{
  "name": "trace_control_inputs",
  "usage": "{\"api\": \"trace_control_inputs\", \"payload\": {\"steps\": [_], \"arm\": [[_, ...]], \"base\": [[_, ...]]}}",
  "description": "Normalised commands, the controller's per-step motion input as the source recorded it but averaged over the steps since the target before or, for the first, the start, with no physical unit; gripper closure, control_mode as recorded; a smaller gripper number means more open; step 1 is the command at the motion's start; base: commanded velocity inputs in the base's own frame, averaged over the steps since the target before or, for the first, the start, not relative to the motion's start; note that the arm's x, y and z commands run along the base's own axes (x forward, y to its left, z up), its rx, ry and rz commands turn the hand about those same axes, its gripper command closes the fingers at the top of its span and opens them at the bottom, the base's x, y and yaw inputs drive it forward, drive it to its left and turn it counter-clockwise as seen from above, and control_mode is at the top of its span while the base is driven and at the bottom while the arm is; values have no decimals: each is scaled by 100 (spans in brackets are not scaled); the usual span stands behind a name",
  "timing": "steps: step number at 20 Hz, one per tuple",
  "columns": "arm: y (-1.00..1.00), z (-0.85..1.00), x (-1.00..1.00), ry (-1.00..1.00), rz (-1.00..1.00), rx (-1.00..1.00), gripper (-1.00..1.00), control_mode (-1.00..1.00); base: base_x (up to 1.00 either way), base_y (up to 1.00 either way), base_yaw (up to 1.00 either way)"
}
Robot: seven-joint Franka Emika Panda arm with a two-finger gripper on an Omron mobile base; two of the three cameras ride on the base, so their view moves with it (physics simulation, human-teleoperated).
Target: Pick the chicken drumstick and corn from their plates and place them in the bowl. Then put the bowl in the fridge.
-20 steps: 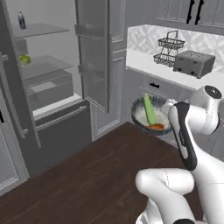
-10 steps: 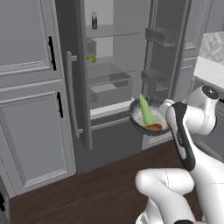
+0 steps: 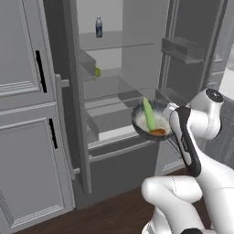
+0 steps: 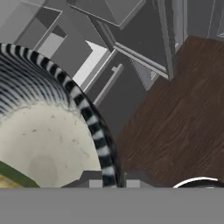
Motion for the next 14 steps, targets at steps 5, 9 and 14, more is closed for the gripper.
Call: {"api": "trace_control_inputs", "payload": {"steps": [5,9,14], "arm": [[0,0,0,0,0,0,100,100],[0,0,0,0,0,0,100,100],[0,0,0,0,0,0,100,100]], "base": [[35,4,20],[41,0,19],[47,-15,22]]}}
